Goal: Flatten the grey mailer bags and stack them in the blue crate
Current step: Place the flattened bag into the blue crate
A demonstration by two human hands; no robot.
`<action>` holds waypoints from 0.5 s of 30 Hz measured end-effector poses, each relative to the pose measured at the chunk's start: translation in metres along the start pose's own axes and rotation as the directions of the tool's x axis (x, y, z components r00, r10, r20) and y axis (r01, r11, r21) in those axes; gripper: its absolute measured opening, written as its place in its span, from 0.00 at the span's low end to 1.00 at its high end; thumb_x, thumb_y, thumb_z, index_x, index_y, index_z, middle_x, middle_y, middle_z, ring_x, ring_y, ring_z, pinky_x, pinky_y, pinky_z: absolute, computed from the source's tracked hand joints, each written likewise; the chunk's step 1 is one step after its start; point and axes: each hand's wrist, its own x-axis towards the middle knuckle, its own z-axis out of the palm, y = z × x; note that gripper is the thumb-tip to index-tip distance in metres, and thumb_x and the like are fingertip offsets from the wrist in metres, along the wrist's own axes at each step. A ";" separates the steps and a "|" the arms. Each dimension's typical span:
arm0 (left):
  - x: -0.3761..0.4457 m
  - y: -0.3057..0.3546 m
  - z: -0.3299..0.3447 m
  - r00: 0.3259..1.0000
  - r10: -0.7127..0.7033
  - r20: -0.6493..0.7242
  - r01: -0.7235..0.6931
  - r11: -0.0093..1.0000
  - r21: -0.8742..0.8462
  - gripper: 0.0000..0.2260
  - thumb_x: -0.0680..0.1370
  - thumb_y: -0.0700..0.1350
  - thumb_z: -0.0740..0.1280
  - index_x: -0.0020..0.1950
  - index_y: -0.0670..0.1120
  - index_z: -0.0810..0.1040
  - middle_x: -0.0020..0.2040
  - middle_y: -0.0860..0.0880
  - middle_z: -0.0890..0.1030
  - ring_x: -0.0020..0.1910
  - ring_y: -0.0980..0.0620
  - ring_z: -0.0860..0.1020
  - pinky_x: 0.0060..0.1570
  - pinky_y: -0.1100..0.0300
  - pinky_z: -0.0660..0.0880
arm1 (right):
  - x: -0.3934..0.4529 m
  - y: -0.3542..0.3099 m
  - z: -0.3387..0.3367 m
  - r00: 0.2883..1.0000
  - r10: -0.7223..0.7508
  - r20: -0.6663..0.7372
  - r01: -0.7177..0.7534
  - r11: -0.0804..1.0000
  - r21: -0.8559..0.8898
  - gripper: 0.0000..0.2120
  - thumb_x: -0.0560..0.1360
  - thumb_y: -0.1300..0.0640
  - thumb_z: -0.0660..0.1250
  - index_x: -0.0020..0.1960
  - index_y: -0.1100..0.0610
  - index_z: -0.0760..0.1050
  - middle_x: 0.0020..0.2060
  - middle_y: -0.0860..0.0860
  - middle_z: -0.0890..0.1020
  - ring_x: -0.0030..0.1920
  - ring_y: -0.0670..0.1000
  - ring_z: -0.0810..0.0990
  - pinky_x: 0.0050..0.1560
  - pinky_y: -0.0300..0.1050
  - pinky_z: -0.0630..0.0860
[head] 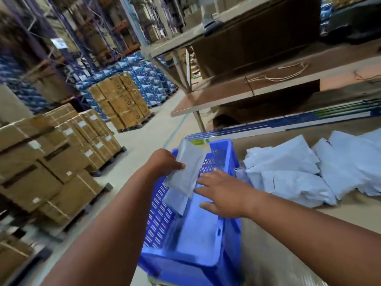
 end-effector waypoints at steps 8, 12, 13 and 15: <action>0.068 -0.037 0.084 0.991 -0.076 0.110 0.062 0.990 0.125 0.17 0.75 0.53 0.79 0.37 0.44 0.78 0.24 0.49 0.79 0.24 0.52 0.78 0.25 0.60 0.70 | 0.013 -0.004 0.025 0.977 0.169 0.133 -0.178 0.982 0.060 0.40 0.74 0.27 0.41 0.71 0.45 0.77 0.67 0.48 0.78 0.74 0.52 0.70 0.82 0.63 0.47; 0.093 -0.044 0.103 0.981 -0.106 0.161 0.067 0.970 0.232 0.16 0.75 0.51 0.80 0.43 0.41 0.79 0.21 0.52 0.78 0.20 0.57 0.78 0.19 0.63 0.68 | 0.007 -0.005 0.026 0.975 0.193 0.107 -0.200 0.978 0.059 0.40 0.75 0.28 0.39 0.68 0.44 0.80 0.64 0.48 0.81 0.70 0.53 0.74 0.82 0.62 0.49; 0.098 -0.044 0.106 0.982 -0.103 0.157 0.062 0.968 0.244 0.16 0.75 0.52 0.80 0.45 0.41 0.80 0.24 0.52 0.80 0.23 0.57 0.80 0.22 0.64 0.70 | 0.006 -0.005 0.026 0.975 0.193 0.111 -0.201 0.978 0.061 0.40 0.75 0.27 0.39 0.69 0.44 0.79 0.64 0.47 0.81 0.70 0.53 0.73 0.82 0.62 0.50; 0.109 -0.045 0.110 0.984 -0.093 0.155 0.044 0.955 0.292 0.17 0.75 0.54 0.79 0.52 0.42 0.82 0.38 0.48 0.84 0.40 0.51 0.85 0.37 0.61 0.75 | 0.006 -0.004 0.025 0.974 0.187 0.127 -0.195 0.979 0.056 0.41 0.77 0.26 0.38 0.68 0.44 0.80 0.64 0.47 0.82 0.70 0.54 0.73 0.81 0.63 0.50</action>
